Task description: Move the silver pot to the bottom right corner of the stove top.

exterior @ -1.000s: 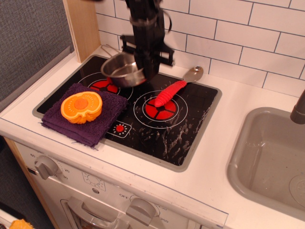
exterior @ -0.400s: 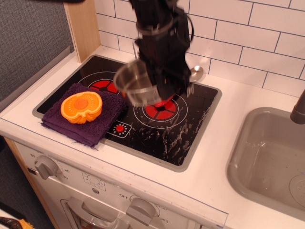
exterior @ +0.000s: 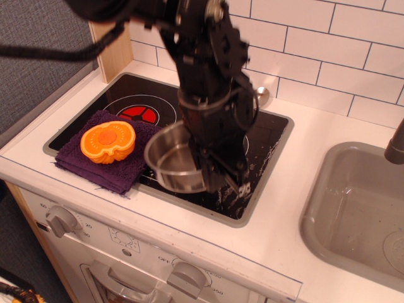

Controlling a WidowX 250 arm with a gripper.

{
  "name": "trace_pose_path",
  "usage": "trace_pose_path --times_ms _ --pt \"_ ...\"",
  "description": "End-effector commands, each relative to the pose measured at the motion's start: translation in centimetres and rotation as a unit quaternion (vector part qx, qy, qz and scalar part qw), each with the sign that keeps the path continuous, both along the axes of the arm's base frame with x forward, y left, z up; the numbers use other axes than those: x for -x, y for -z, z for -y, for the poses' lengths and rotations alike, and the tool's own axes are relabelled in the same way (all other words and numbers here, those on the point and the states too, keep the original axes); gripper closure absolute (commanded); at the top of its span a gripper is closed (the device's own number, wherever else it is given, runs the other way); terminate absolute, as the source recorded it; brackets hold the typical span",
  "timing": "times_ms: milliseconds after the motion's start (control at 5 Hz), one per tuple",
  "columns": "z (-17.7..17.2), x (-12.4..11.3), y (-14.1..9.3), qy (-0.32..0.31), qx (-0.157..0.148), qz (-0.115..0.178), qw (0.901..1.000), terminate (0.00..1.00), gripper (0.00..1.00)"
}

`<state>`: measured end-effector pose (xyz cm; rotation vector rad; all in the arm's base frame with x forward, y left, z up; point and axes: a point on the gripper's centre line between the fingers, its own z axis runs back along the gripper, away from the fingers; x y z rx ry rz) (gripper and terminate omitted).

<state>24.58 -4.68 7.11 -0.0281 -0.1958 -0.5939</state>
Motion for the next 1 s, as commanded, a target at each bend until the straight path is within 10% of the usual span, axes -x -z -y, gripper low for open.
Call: trace_pose_path --times_ms 0,600,800 --pt "0.1 1.0 1.3 0.003 -0.015 -0.016 0.9998 0.0 1.0" --pt "0.0 0.7 4.2 -0.017 -0.03 -0.048 0.9983 0.0 1.0" --pt "0.2 0.6 4.5 -0.012 -0.03 -0.053 0.9981 0.0 0.0"
